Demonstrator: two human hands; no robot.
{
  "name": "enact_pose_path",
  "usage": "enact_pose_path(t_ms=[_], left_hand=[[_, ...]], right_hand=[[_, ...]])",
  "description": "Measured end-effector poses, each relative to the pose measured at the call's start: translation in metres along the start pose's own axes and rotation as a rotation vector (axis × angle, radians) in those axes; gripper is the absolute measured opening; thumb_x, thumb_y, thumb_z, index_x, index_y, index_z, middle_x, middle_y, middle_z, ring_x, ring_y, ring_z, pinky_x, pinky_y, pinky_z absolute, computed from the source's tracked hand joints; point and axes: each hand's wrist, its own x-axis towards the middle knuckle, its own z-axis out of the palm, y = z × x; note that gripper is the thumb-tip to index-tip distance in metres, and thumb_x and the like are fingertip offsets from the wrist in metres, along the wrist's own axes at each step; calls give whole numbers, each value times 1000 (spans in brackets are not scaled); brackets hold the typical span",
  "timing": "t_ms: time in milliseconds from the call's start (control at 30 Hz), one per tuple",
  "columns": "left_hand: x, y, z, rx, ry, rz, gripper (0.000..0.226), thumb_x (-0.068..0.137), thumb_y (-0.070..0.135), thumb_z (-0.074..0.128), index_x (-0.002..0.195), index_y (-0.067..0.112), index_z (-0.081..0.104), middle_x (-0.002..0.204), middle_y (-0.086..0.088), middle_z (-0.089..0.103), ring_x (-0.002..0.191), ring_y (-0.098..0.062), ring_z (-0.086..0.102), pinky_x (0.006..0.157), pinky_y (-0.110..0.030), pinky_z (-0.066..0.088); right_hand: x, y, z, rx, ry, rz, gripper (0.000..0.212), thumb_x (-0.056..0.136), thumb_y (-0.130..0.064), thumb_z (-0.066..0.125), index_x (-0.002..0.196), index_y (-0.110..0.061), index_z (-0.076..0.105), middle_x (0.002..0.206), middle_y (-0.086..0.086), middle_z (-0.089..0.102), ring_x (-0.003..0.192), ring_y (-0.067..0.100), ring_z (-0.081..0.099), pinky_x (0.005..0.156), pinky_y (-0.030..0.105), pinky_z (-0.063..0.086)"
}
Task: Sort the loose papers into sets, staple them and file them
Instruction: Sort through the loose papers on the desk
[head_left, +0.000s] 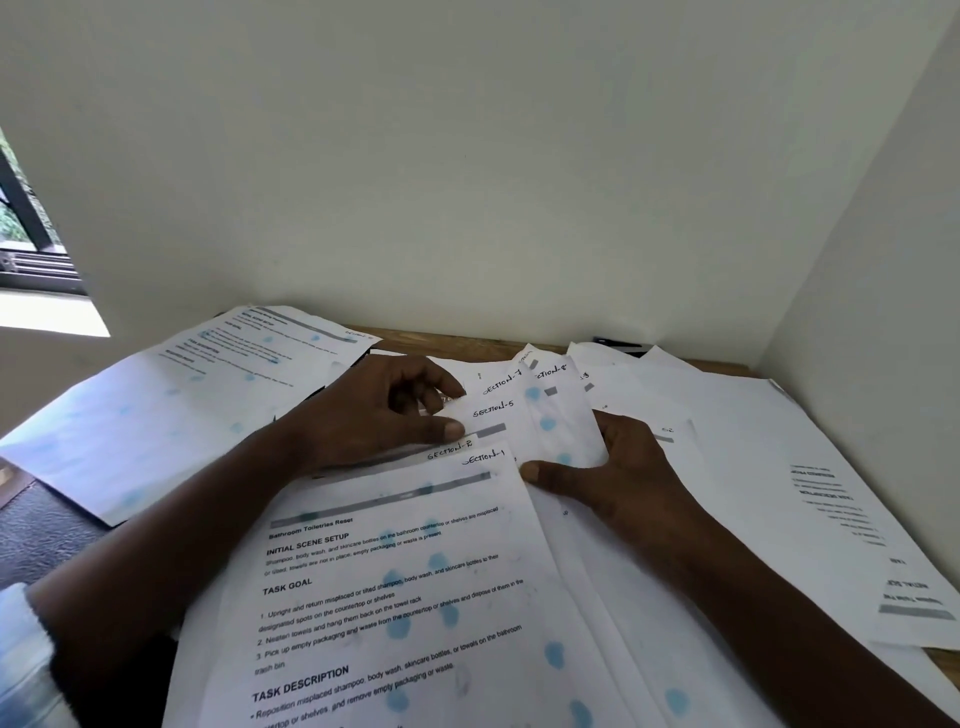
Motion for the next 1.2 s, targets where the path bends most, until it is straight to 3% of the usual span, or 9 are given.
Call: enact_pose_path(t_ms=[133, 233, 400, 567, 700, 800, 967, 1100, 1200], left_hand=[[1, 1, -10, 109, -64, -32, 60, 63, 57, 85, 118, 40, 68, 110, 22, 69, 93, -3, 66, 84, -15, 51], [-2, 3, -13, 194, -132, -63, 77, 58, 73, 85, 128, 51, 59, 115, 25, 65, 108, 5, 60, 92, -20, 46], [-5, 15, -4, 472, -138, -28, 111, 44, 89, 81, 141, 58, 38, 122, 33, 58, 115, -1, 57, 103, -35, 46], [-6, 18, 0, 374, -121, 21, 79, 50, 66, 96, 119, 47, 60, 106, 30, 69, 97, 6, 64, 83, -25, 51], [-8, 23, -3, 276, -217, -45, 47, 58, 44, 100, 92, 26, 72, 87, 17, 77, 81, -4, 73, 72, -27, 58], [-9, 24, -18, 330, -245, -120, 46, 56, 44, 100, 88, 25, 72, 81, 24, 74, 76, 6, 68, 62, -9, 48], [-9, 17, -53, 416, -224, -189, 53, 54, 47, 99, 96, 28, 73, 86, 27, 74, 79, 8, 68, 68, -11, 49], [-6, 1, -57, 427, -247, -214, 55, 54, 49, 99, 99, 27, 74, 89, 22, 77, 81, 4, 70, 83, -26, 56], [1, -9, -53, 431, -263, -212, 56, 58, 49, 98, 103, 26, 74, 94, 16, 78, 88, -2, 72, 85, -29, 57]], right_hand=[[1, 2, -1, 35, 3, 19, 29, 76, -21, 91, 98, -10, 76, 95, 5, 79, 90, 28, 74, 74, 34, 58], [1, 1, -1, 48, 10, 13, 26, 77, -19, 90, 98, -11, 77, 94, 3, 79, 91, 28, 74, 72, 29, 58], [-1, -4, -4, 150, -24, 32, 29, 77, -18, 89, 103, -14, 77, 97, 3, 80, 91, 27, 77, 82, 40, 62], [-6, -12, -6, 228, -111, 68, 26, 78, -14, 87, 102, -13, 79, 99, 10, 80, 92, 33, 77, 84, 48, 63], [-6, -12, -4, 224, -125, 62, 22, 81, -15, 84, 103, -14, 79, 101, 10, 79, 94, 33, 77, 88, 53, 61], [-2, -10, -2, 254, -140, 66, 20, 88, -27, 79, 101, -11, 78, 100, 20, 77, 89, 35, 74, 82, 49, 58], [26, -10, -9, 35, 23, 68, 15, 96, -20, 71, 88, -8, 72, 84, 11, 77, 64, 23, 67, 52, 23, 44], [58, -14, -28, -354, 205, -16, 6, 88, -24, 74, 83, -24, 75, 73, -9, 75, 64, 9, 68, 68, 28, 52], [77, -11, -42, -605, 319, 13, 20, 87, -48, 74, 94, -30, 72, 84, -16, 71, 89, 12, 69, 78, 30, 48]])
